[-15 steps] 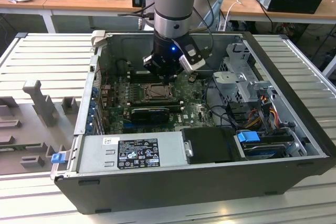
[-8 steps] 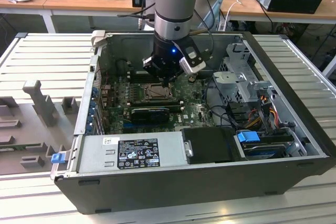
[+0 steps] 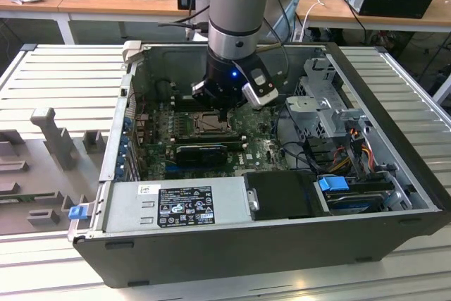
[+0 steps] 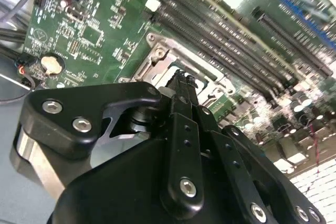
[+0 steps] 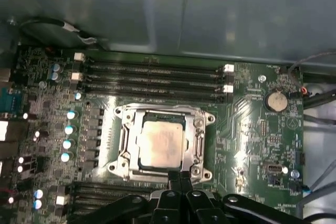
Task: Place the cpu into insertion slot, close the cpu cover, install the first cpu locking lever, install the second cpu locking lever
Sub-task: 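Install the second cpu locking lever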
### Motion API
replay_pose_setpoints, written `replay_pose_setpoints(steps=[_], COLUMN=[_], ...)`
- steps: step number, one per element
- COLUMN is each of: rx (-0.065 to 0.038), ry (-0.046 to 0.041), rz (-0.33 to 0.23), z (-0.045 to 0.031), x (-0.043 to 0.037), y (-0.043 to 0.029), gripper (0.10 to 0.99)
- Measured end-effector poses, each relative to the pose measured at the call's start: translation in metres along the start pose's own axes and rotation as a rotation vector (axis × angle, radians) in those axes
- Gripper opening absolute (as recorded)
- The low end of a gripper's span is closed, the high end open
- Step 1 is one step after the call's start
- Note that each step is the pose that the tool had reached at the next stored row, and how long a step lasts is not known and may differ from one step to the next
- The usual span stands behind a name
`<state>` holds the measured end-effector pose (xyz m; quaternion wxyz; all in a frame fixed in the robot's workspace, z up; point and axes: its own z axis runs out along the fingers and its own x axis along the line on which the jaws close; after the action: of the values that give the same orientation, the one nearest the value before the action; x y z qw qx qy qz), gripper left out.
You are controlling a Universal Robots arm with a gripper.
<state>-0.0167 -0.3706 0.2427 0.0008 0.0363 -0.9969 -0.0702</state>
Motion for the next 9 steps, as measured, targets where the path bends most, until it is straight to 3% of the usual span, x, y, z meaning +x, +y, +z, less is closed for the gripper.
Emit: replay_pose_setpoints(steps=[6,9], rx=[-0.017,-0.024], ry=[-0.0008,-0.0011], rz=[0.0,-0.002], z=[-0.0015,-0.0002], x=[0.0048,0.0174], y=[-0.0148,-0.0173], gripper=[0.106,0.106])
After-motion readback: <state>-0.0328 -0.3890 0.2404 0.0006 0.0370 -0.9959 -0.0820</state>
